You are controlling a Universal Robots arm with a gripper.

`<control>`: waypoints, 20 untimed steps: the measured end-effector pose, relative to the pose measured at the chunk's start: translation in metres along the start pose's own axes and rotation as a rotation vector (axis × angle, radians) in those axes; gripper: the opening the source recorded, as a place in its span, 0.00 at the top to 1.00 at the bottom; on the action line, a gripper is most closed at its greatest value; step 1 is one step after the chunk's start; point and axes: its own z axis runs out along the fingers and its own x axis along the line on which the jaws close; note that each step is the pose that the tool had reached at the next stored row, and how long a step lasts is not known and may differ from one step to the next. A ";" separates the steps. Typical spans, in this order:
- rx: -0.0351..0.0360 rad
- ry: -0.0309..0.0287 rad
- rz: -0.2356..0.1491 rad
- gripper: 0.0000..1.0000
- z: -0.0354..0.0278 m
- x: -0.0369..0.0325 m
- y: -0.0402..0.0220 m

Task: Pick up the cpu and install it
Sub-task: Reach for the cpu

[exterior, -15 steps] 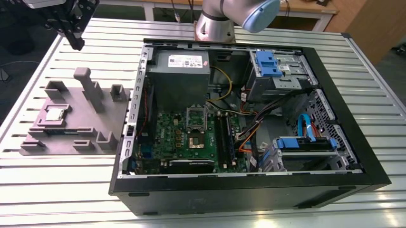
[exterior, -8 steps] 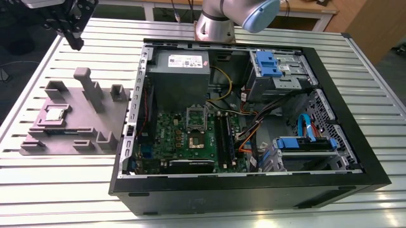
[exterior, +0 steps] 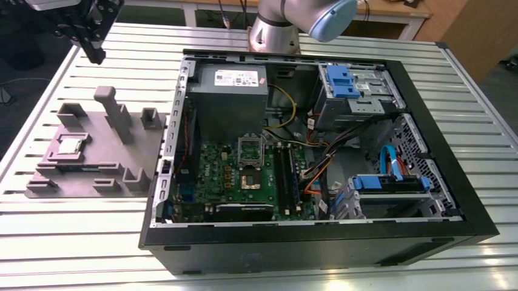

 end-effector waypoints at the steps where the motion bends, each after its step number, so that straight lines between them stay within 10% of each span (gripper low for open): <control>1: -0.0001 -0.0001 0.000 0.90 0.0000 0.0002 0.0000; 20: -0.0002 -0.0001 0.000 0.90 0.0000 0.0031 -0.0002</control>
